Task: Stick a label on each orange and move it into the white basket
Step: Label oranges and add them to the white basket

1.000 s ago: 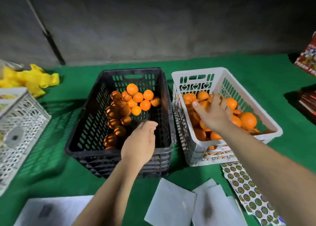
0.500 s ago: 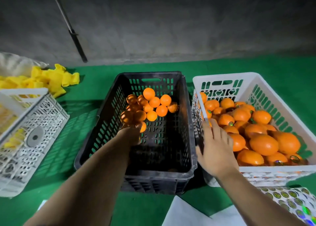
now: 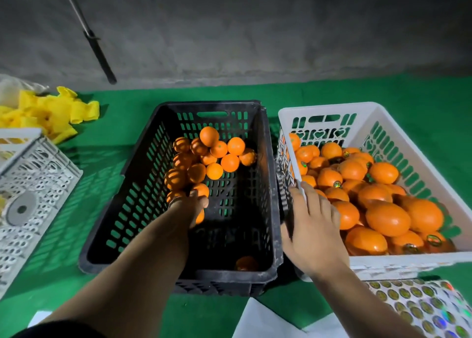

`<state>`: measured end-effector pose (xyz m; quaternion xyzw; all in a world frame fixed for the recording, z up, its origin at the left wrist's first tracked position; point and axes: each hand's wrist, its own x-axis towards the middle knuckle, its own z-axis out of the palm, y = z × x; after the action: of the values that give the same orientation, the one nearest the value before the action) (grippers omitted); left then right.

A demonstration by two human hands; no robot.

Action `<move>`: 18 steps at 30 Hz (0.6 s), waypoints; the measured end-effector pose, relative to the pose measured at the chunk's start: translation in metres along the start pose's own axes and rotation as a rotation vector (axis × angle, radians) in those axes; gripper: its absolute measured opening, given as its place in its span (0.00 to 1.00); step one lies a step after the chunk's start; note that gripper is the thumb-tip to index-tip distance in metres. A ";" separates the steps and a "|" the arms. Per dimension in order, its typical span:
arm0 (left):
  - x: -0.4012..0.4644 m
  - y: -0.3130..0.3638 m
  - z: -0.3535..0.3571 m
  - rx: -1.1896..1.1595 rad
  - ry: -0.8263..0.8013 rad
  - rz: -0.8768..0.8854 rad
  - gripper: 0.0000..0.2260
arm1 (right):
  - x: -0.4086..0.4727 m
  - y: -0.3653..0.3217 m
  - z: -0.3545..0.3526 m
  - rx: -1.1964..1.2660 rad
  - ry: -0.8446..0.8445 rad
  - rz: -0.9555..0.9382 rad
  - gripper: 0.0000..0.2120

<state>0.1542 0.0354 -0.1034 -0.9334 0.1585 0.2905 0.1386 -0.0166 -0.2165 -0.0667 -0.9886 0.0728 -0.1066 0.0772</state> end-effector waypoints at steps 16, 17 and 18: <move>-0.187 0.113 0.018 -1.145 0.872 0.501 0.26 | -0.025 0.010 -0.013 0.324 0.047 -0.147 0.23; -0.200 0.124 0.037 -1.095 0.869 0.528 0.27 | -0.032 0.013 -0.013 0.369 0.064 -0.140 0.22; -0.210 0.132 0.056 -1.042 0.875 0.575 0.27 | -0.041 0.016 -0.012 0.398 0.085 -0.135 0.22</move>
<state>-0.0873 -0.0204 -0.0467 -0.8304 0.2790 -0.0457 -0.4800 -0.0607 -0.2278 -0.0655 -0.9512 -0.0130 -0.1653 0.2604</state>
